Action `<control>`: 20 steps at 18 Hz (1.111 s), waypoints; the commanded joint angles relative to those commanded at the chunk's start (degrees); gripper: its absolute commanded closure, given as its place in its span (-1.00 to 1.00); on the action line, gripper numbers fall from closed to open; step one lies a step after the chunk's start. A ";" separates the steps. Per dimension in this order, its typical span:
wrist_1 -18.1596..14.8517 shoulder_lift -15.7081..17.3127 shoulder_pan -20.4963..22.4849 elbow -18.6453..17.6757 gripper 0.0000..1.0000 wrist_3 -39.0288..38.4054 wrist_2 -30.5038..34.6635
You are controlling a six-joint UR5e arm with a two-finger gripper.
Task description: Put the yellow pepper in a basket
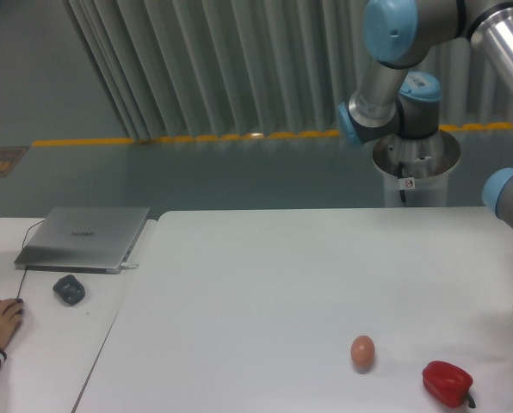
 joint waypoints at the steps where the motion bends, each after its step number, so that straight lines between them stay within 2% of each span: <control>1: -0.18 0.26 0.00 0.00 0.33 -0.62 0.17; 3: -0.35 1.14 -0.09 0.09 0.67 -0.89 0.96; 5: -0.61 1.85 -0.53 0.17 0.68 -1.42 1.05; 10: -5.88 5.09 -0.53 0.79 0.61 -1.68 0.88; 14: -12.03 8.17 -0.53 0.79 0.61 -0.28 1.93; 17: -16.24 10.54 -0.18 0.88 0.61 4.80 4.47; 20: -17.23 10.90 0.00 1.75 0.61 14.63 11.23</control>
